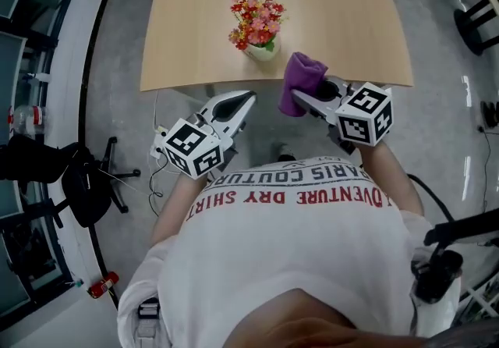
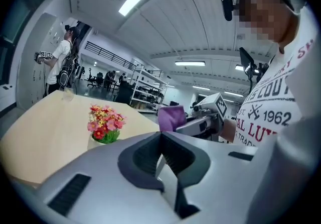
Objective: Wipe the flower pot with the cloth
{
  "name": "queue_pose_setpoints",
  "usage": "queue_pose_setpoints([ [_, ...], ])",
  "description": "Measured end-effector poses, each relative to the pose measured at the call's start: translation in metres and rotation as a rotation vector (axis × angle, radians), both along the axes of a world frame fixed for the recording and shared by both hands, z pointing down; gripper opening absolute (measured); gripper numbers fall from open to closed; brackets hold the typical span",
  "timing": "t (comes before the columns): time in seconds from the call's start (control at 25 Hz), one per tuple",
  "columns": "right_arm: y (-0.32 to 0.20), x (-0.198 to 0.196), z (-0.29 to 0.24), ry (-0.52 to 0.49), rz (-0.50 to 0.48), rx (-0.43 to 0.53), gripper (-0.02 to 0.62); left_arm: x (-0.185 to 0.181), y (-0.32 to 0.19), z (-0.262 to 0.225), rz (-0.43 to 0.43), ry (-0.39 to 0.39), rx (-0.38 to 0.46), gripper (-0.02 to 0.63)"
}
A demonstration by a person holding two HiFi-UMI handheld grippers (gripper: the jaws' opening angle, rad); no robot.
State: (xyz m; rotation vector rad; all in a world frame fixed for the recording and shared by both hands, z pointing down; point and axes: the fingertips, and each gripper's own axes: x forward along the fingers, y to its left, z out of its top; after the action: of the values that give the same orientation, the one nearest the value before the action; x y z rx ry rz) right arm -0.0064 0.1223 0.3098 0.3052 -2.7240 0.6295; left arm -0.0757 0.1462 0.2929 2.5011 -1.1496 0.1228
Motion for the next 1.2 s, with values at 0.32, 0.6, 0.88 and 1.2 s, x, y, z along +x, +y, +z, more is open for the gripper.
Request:
queue_pose_setpoints([
  [0.32,0.122,-0.037,-0.027,0.012,0.006,0.065,0.061,-0.028,0.100,-0.034,0.024,-0.069,0.035,0.002],
  [0.6,0.256,-0.071,-0.025,0.026,0.046,0.067,0.061,-0.045,0.222,-0.037,0.079,-0.097,0.042,0.002],
  [0.88,0.274,-0.066,-0.040,0.038,0.076,0.086,0.061,-0.047,0.237,-0.055,0.074,-0.133,0.072,0.002],
  [1.2,0.292,-0.055,-0.061,0.047,0.060,0.126,0.061,-0.035,0.256,-0.073,0.064,-0.136,0.106,0.002],
])
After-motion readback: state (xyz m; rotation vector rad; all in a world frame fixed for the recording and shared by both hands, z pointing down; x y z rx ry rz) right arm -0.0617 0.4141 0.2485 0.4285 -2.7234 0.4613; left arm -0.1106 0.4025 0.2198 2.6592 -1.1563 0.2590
